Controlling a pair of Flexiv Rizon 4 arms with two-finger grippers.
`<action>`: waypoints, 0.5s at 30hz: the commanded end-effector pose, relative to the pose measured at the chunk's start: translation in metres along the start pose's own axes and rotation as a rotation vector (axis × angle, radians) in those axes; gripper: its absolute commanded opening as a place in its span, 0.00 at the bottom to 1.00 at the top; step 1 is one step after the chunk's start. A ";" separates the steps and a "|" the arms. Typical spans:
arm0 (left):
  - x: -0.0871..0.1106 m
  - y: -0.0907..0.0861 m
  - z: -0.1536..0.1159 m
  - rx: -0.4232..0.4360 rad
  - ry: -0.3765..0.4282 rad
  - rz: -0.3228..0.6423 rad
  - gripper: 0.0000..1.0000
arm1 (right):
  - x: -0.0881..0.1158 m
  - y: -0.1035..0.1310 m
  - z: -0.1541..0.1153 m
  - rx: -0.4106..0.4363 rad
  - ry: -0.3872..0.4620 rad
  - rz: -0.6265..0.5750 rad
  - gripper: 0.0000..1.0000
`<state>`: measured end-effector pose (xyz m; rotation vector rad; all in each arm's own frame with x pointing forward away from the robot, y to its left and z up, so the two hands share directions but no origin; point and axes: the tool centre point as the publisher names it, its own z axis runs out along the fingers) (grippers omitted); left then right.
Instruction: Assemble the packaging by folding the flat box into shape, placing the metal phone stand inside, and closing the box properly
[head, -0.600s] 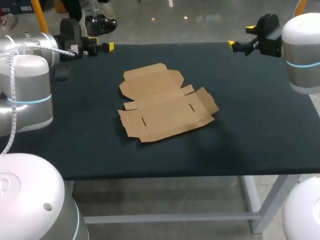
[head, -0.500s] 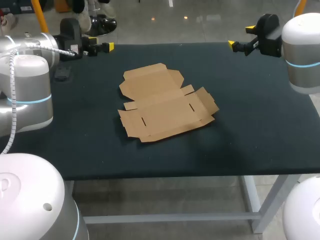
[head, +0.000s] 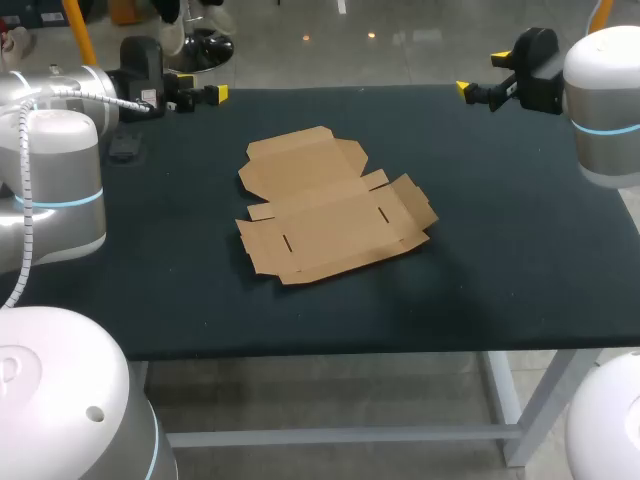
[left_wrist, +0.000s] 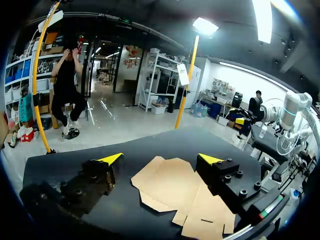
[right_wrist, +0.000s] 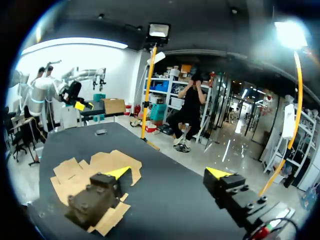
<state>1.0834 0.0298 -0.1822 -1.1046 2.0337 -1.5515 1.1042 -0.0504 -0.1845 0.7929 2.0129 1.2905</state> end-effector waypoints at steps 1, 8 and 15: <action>0.000 0.000 0.000 0.000 0.000 0.000 1.00 | 0.000 0.000 0.000 0.000 0.000 0.000 1.00; 0.000 0.000 0.000 0.000 0.000 0.000 1.00 | 0.000 0.000 0.000 0.000 0.000 0.000 1.00; -0.002 -0.002 0.002 -0.108 0.029 -0.061 1.00 | -0.001 -0.001 0.001 0.033 0.008 0.007 1.00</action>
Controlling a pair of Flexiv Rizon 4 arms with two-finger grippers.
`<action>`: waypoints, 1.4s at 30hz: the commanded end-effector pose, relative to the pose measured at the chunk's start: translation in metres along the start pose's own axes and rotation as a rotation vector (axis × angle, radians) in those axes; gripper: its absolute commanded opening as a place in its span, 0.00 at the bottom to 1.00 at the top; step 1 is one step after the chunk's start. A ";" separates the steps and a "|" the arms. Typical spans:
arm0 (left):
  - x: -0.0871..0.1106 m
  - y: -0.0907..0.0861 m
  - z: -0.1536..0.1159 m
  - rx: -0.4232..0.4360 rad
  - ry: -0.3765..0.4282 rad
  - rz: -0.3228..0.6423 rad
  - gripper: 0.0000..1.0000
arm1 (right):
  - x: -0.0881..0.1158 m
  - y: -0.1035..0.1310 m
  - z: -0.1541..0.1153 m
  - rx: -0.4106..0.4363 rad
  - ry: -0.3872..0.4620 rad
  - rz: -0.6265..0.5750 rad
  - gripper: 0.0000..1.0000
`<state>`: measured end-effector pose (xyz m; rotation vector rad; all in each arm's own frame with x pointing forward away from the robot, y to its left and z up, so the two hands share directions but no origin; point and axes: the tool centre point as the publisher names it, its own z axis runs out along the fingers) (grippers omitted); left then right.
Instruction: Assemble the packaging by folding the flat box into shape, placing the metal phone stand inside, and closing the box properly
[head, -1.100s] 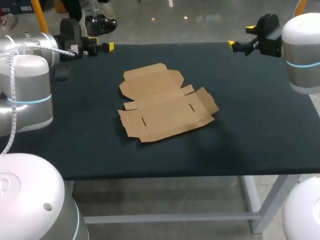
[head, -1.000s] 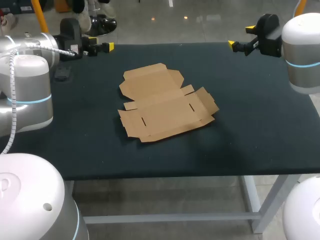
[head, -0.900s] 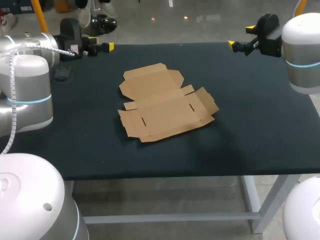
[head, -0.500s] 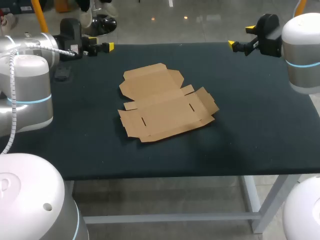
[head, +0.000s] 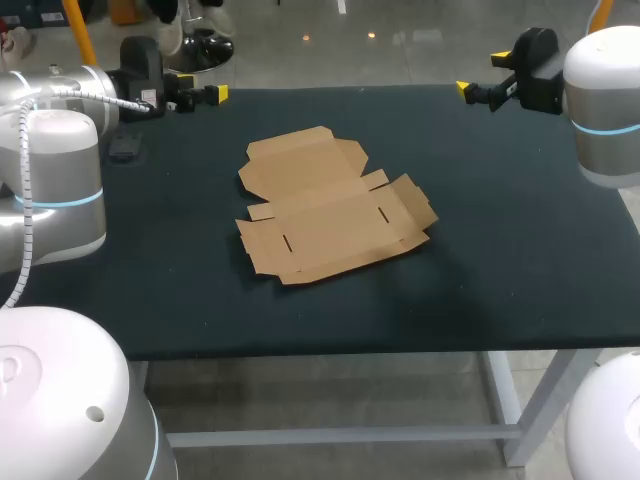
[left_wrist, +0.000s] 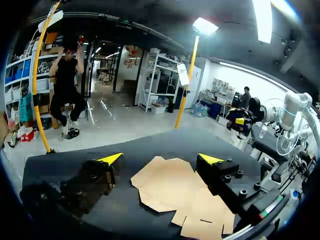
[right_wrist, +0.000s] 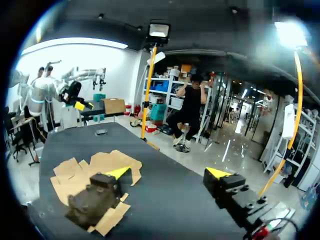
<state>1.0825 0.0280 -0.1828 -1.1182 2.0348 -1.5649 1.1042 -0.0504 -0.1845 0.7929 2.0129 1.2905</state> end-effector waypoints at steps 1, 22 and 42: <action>-0.003 -0.003 0.002 -0.141 0.012 -0.067 1.00 | -0.001 -0.002 0.001 0.062 0.015 0.011 1.00; 0.034 0.021 -0.032 -0.529 0.085 -0.466 1.00 | 0.017 -0.033 -0.051 0.391 0.081 0.343 1.00; 0.063 0.053 -0.054 -0.655 -0.058 -0.554 1.00 | 0.036 -0.067 -0.075 0.504 0.134 0.473 1.00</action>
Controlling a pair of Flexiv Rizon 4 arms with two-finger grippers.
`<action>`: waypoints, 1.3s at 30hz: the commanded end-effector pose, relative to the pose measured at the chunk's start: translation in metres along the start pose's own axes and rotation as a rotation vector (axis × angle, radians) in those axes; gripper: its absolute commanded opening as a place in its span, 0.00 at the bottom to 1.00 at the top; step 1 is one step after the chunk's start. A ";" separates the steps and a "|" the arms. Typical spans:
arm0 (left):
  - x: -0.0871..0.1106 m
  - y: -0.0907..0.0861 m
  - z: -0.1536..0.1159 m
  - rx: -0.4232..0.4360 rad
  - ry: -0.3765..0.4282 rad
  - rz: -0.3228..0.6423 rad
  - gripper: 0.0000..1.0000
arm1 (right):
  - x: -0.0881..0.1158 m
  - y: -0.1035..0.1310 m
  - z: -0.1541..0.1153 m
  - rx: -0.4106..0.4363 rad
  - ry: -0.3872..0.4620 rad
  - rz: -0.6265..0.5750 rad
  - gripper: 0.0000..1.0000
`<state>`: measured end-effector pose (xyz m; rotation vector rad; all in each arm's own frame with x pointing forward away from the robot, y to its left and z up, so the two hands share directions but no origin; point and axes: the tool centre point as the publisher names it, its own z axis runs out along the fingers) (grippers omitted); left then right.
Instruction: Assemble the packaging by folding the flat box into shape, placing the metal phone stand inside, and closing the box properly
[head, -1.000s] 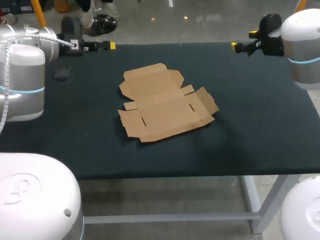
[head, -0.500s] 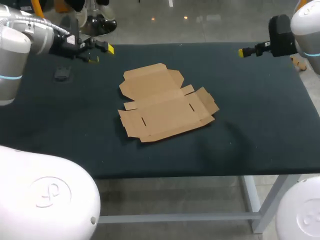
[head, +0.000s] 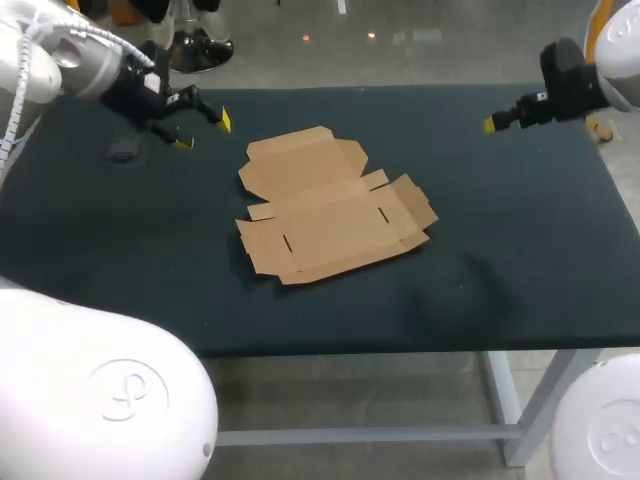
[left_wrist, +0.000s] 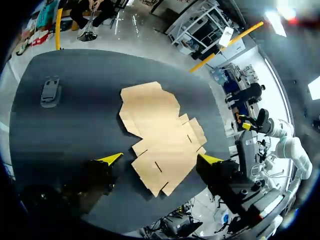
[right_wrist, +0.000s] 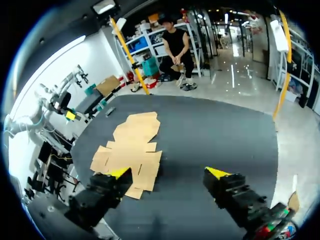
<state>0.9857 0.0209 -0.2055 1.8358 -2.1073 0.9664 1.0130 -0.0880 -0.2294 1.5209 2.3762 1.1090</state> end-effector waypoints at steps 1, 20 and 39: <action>0.002 -0.001 -0.003 -0.036 -0.015 -0.002 1.00 | 0.000 0.002 -0.001 0.014 0.002 0.001 1.00; -0.003 0.023 0.012 -0.123 -0.026 -0.100 1.00 | -0.004 -0.005 0.026 0.119 0.048 0.052 1.00; -0.016 0.050 0.013 -0.137 0.009 -0.154 1.00 | 0.012 -0.038 0.107 0.274 0.257 0.101 1.00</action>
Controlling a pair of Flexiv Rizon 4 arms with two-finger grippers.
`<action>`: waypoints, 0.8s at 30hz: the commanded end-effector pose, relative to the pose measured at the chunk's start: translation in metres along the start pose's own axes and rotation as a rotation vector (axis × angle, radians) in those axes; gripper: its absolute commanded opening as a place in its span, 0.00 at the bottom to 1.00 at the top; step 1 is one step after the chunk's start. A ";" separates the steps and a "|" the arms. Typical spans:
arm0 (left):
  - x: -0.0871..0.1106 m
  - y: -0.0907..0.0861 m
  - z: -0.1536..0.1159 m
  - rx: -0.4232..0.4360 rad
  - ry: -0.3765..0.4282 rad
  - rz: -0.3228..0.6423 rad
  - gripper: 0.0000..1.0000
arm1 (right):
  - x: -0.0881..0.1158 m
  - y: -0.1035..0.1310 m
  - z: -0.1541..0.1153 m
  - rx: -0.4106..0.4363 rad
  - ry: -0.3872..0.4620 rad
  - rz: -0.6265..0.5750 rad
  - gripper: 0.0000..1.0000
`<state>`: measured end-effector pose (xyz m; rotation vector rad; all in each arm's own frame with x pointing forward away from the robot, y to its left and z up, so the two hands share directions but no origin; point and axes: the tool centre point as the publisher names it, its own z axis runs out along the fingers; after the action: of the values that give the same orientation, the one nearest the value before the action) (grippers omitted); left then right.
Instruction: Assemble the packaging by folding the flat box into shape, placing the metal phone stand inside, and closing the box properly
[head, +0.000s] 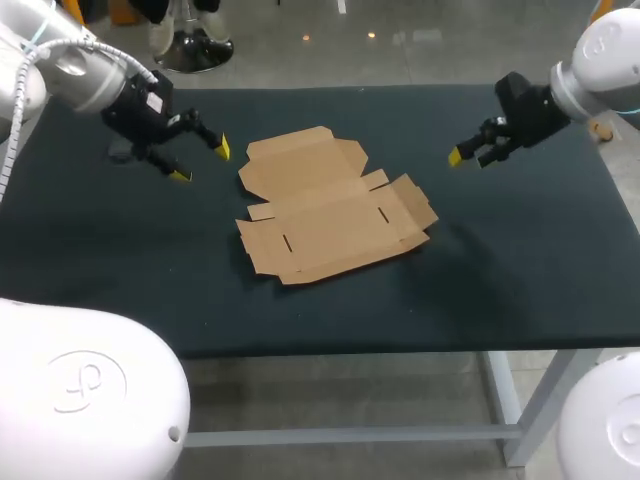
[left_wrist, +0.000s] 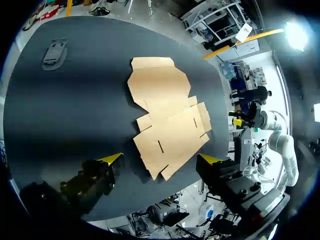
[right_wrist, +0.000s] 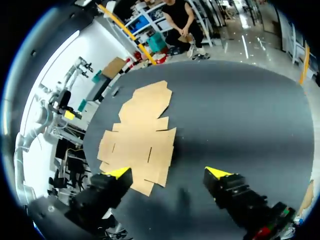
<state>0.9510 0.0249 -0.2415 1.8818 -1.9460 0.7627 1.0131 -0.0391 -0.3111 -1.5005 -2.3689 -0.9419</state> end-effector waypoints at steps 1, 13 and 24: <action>-0.003 0.006 -0.002 0.009 0.003 -0.004 1.00 | -0.010 0.006 0.025 0.052 0.083 0.007 1.00; -0.014 0.005 0.000 0.004 0.013 -0.048 1.00 | -0.008 0.001 0.078 0.163 0.230 0.049 0.91; -0.015 0.005 0.002 0.006 0.005 -0.061 1.00 | 0.005 -0.002 0.110 0.252 0.258 0.067 0.71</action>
<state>0.9470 0.0371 -0.2538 1.9228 -1.8719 0.7664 1.0197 0.0258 -0.3888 -1.3438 -2.1871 -0.7966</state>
